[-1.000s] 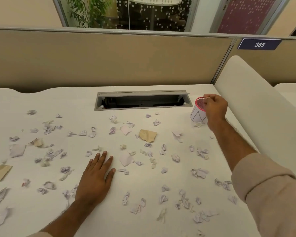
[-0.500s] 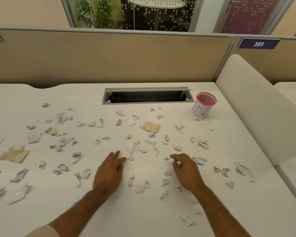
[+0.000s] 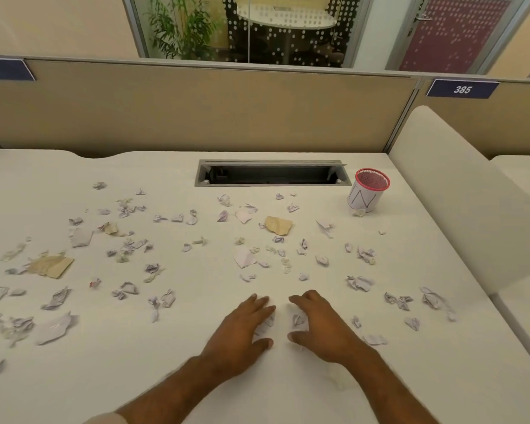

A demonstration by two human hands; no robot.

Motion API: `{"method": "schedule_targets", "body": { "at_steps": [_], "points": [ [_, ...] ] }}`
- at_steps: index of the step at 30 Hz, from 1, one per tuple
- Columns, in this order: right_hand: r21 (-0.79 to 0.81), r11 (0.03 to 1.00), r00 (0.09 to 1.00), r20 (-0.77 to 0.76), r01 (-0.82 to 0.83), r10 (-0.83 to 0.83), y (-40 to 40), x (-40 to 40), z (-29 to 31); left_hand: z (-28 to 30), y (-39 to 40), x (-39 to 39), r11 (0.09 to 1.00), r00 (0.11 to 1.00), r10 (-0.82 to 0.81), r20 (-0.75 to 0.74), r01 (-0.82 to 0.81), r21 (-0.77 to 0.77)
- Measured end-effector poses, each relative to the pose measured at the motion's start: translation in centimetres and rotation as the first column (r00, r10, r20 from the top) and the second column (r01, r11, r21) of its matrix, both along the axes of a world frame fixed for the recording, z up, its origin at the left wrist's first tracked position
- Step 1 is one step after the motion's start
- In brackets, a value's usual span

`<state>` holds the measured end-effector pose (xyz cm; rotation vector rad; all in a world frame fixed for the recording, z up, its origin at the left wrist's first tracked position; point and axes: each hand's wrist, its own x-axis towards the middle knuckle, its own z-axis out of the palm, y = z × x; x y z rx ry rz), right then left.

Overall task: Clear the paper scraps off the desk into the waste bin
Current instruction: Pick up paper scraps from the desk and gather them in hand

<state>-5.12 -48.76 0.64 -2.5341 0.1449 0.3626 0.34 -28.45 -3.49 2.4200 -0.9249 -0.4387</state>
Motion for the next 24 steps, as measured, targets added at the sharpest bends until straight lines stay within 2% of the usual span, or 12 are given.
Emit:
{"method": "schedule_targets", "body": {
  "at_steps": [2,5,9,13,16,18,19,20,21,22,24],
  "points": [
    [-0.021,1.000,1.000,-0.022,-0.023,0.022,0.5,-0.2,-0.2,0.0,-0.3,-0.3,0.998,0.998,-0.055,0.023,0.056,-0.024],
    [-0.053,0.998,0.999,0.035,-0.029,0.031,1.8,-0.4,-0.9,-0.1,-0.2,-0.5,0.994,0.990,-0.091,0.108,0.098,-0.058],
    [-0.058,0.998,0.992,0.122,0.026,-0.019,3.0,-0.8,-1.6,-0.6,1.3,-0.4,0.994,0.993,0.008,0.114,0.005,-0.108],
    [-0.058,0.998,0.987,0.157,0.038,-0.029,3.4,-1.0,-2.0,-0.6,2.7,0.0,0.992,0.973,0.010,0.231,0.019,-0.122],
    [0.040,0.992,0.976,0.177,0.119,-0.125,3.3,-1.0,-1.8,-0.6,2.8,0.2,0.987,0.974,0.060,0.220,-0.024,-0.162],
    [0.212,0.940,0.936,0.176,0.266,-0.304,3.2,-1.0,-1.2,-0.3,2.3,0.3,0.941,0.970,0.233,0.067,-0.208,-0.265],
    [0.313,0.888,0.908,0.142,0.337,-0.394,3.2,-0.9,-0.8,0.2,2.0,0.4,0.869,0.926,0.361,-0.106,-0.376,-0.322],
    [0.422,0.817,0.880,0.086,0.393,-0.468,3.2,-0.8,-0.4,0.8,1.7,0.5,0.757,0.828,0.456,-0.325,-0.553,-0.348],
    [0.537,0.724,0.853,0.017,0.432,-0.522,3.3,-0.7,0.0,1.4,1.3,0.8,0.637,0.691,0.480,-0.541,-0.698,-0.327],
    [0.645,0.615,0.830,-0.052,0.453,-0.556,3.5,-0.6,0.3,2.0,0.9,1.1,0.538,0.557,0.440,-0.704,-0.792,-0.290],
    [0.803,0.384,0.796,-0.174,0.455,-0.580,4.1,-0.2,1.0,3.1,0.3,1.8,0.420,0.346,0.284,-0.894,-0.883,-0.208]
  ]
}}
